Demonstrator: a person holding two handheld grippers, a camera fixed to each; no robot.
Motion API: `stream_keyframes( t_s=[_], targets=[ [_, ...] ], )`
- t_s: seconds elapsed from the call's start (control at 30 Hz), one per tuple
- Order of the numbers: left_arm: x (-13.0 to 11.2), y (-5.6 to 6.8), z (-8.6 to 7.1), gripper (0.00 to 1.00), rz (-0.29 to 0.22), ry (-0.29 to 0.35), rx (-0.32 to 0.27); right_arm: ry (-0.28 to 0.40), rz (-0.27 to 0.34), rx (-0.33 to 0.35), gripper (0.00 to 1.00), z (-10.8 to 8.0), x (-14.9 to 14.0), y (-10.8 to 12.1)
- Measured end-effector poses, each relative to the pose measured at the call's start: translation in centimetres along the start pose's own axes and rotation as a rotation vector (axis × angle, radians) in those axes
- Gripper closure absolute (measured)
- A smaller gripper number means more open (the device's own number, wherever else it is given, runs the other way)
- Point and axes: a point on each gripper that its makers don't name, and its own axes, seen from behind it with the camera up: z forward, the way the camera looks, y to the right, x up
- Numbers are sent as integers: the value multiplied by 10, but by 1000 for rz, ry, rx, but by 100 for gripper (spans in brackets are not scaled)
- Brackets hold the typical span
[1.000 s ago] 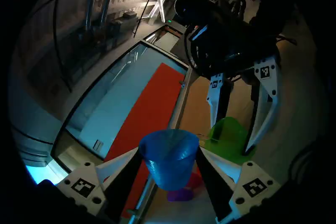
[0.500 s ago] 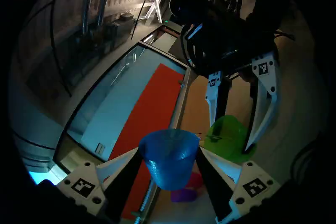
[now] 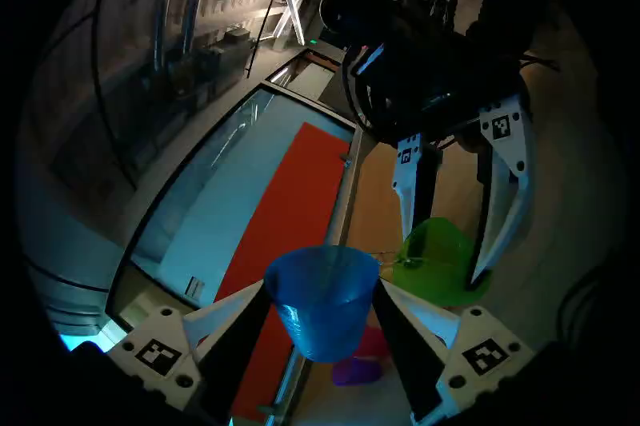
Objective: Pour water
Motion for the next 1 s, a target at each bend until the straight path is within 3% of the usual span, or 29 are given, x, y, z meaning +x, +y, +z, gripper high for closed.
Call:
stream_keyframes(
  t_s=[1.0],
  targets=[
    [5, 2, -4, 14, 61, 7, 2, 7, 0, -2, 9, -2, 2, 1]
  ],
)
